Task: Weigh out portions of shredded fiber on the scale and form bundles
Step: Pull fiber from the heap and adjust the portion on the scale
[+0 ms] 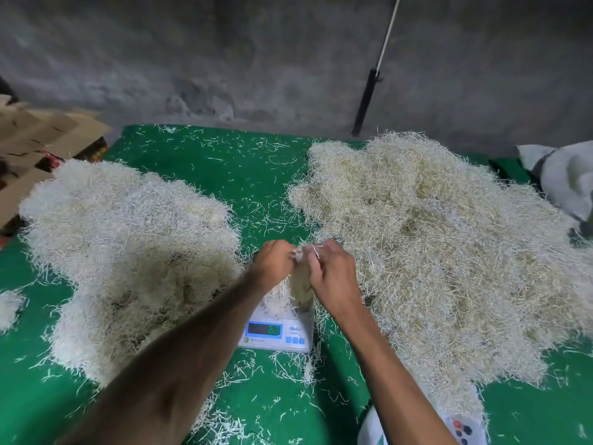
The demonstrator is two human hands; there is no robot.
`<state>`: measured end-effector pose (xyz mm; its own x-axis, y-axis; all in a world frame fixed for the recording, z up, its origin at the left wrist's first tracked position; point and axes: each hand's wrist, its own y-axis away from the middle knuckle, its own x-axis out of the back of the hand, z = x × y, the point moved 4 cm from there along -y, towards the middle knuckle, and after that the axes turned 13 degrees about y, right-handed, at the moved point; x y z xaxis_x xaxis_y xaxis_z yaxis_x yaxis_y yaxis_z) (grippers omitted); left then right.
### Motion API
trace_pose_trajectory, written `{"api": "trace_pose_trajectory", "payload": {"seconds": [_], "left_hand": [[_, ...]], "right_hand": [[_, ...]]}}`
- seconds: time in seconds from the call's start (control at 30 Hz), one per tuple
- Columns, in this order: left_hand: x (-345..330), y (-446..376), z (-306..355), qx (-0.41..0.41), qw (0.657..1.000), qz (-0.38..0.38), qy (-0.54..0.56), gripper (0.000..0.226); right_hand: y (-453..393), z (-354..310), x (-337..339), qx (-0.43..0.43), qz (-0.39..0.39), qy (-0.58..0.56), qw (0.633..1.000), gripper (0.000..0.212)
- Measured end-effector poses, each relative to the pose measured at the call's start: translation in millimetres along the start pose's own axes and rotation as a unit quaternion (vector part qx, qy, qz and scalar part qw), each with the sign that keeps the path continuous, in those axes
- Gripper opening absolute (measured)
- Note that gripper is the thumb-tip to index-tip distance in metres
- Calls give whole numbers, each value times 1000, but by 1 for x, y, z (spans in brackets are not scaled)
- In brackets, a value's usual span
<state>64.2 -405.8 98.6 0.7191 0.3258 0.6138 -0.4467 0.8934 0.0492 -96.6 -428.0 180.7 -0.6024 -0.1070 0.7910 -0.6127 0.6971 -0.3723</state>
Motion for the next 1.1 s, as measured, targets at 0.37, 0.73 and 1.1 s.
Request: {"api": "trace_pose_trajectory", "payload": {"seconds": [0.37,0.73,1.1], "left_hand": [[12,13,-23,15,995,57,77,48],[33,11,-33,106,958,19,266,73],[17,106,-86,145,947,151,246,21]], "right_hand": [[-42,96,11,-289,13,-124,949,28],[-17,115,18,-233,-121,370,891,31],[92,62,-84,-105,-349,173,915,21]]}}
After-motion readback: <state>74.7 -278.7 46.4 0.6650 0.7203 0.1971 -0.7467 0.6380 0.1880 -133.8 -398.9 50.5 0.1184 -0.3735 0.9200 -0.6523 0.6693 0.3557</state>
